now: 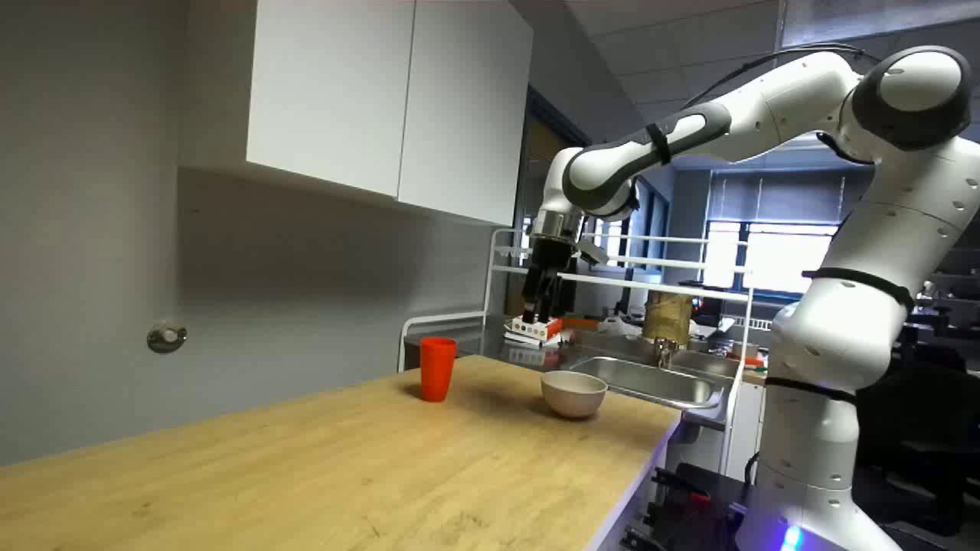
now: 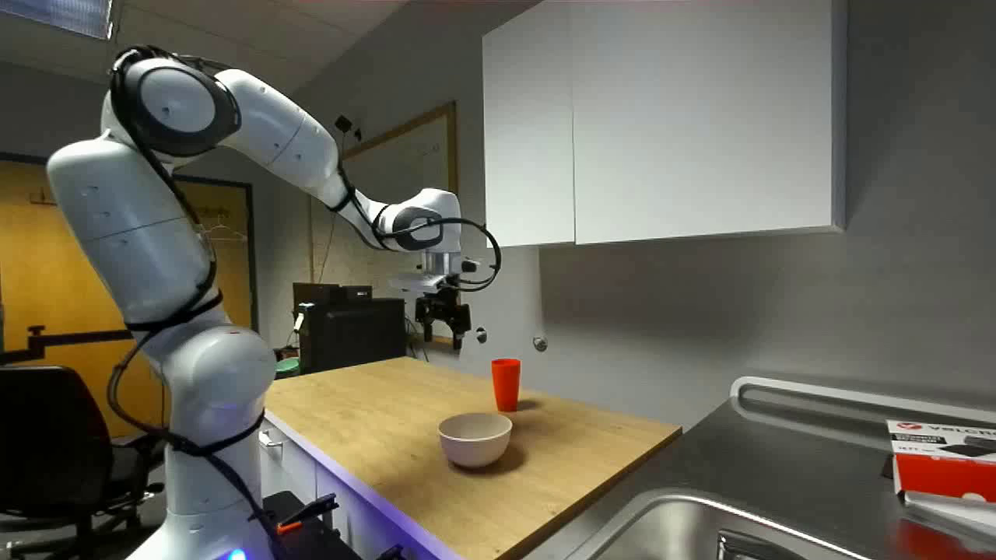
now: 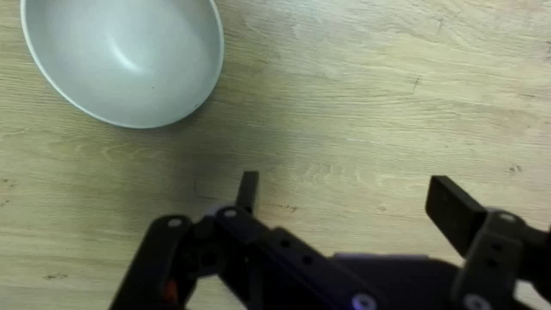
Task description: Pour the contents of the cup into the bowl
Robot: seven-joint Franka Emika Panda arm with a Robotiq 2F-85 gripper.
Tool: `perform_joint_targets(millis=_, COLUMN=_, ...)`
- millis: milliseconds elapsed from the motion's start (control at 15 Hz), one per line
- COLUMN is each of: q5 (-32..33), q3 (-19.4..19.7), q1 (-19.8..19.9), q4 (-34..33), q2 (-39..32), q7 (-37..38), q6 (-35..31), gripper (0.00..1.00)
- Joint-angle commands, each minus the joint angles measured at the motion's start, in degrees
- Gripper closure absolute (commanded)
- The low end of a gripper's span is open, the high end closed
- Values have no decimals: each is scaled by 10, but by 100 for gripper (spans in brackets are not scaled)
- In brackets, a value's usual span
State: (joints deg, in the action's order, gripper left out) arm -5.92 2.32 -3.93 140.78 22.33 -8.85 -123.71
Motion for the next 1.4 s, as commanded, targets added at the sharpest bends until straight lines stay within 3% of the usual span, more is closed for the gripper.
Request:
perform_joint_targets(millis=0, q5=-2, q3=-4, q1=4, q4=-2, q2=0, q7=-1, q6=1, gripper=0)
perform_joint_targets(millis=800, q5=-2, q3=-4, q1=4, q4=-2, q2=0, q7=-1, q6=1, gripper=0)
perform_joint_targets(millis=1333, q5=16, q3=-42, q1=0, q4=-40, q2=-70, q7=54, q6=-57, gripper=0)
